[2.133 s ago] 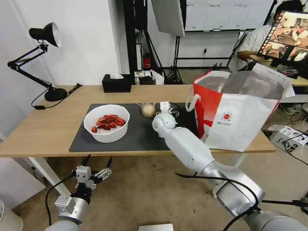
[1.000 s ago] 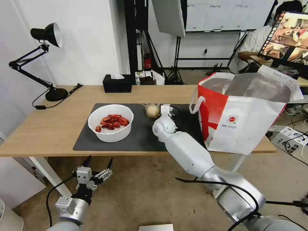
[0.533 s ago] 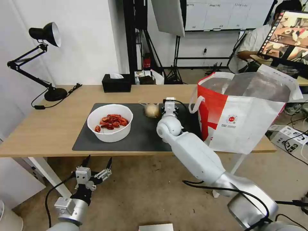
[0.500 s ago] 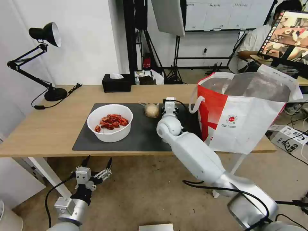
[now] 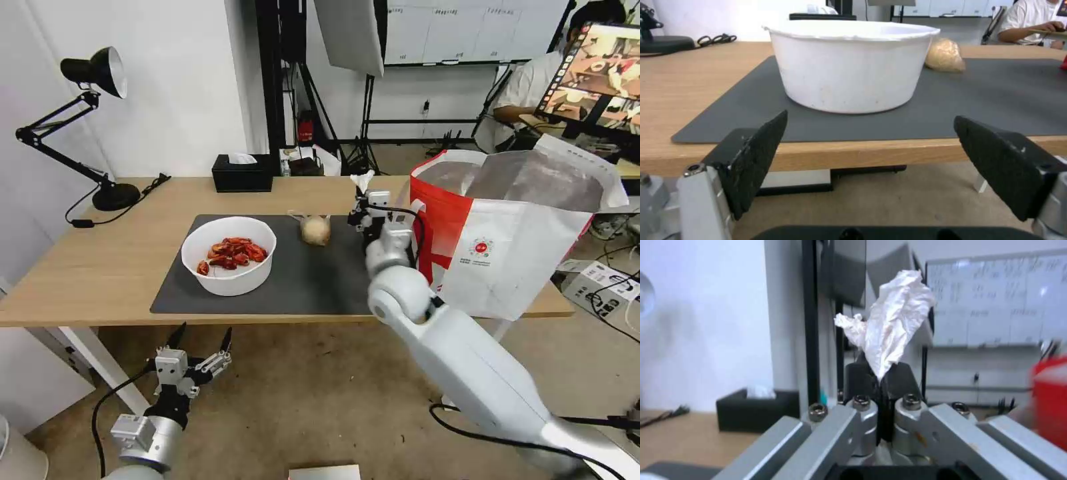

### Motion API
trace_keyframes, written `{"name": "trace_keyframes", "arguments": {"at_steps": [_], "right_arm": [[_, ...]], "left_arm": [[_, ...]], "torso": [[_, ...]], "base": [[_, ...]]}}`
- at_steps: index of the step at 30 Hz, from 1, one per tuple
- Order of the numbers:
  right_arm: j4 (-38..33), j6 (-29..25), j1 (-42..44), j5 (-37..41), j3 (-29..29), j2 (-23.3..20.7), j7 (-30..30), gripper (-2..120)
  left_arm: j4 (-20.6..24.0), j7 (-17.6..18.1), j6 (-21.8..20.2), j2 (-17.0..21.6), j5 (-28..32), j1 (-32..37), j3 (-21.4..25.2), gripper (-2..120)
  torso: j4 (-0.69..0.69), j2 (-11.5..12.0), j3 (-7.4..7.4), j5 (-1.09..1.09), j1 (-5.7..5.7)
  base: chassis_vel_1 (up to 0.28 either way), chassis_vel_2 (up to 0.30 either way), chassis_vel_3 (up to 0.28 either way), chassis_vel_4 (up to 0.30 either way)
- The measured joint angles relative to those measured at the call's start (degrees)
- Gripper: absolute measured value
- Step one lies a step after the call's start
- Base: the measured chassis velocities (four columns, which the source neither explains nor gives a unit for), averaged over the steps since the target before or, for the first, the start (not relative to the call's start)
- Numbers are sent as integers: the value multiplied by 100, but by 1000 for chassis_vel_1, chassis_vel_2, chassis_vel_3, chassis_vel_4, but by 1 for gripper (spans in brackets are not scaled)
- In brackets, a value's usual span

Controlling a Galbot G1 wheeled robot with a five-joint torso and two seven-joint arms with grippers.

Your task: Pick up the trash from the table and place it into the takeout bag.

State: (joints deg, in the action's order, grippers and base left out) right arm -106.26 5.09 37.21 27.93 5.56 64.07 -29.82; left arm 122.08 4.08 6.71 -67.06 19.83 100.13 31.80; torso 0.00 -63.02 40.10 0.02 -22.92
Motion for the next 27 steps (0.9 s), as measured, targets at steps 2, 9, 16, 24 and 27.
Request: {"name": "trace_keyframes", "arguments": {"at_steps": [2, 9, 16, 24, 27], "right_arm": [[-145, -73, 80, -107, -150, -76, 45, 0], [-738, 100, 154, -804, -918, -873, 63, 0], [-830, 1029, -128, -520, -1189, -1567, -601, 0], [-746, 1474, -184, 148, -1210, -1759, -894, 0], [-694, 1766, -127, 712, -1242, -1769, -1104, 0]], "left_arm": [[13, 0, 0, 0, -8, 12, 7, 100], [96, 1, 0, -20, -38, 72, 13, 100], [128, 2, -1, -19, -37, 56, -23, 100], [145, 1, -7, -1, 14, -10, -89, 100], [229, 2, -93, 144, 177, -90, -90, 100]], "torso": [[0, 0, 0, 0, 0], [0, 0, 0, 0, 0], [0, -1, 0, -1, 0], [1, -1, 0, -2, 0], [0, 0, 0, 0, 0]], "base": [[0, 0, 0, 0], [0, 0, 0, 0], [0, 0, 0, 0], [0, 0, 0, 0], [0, 0, 0, 0]]}}
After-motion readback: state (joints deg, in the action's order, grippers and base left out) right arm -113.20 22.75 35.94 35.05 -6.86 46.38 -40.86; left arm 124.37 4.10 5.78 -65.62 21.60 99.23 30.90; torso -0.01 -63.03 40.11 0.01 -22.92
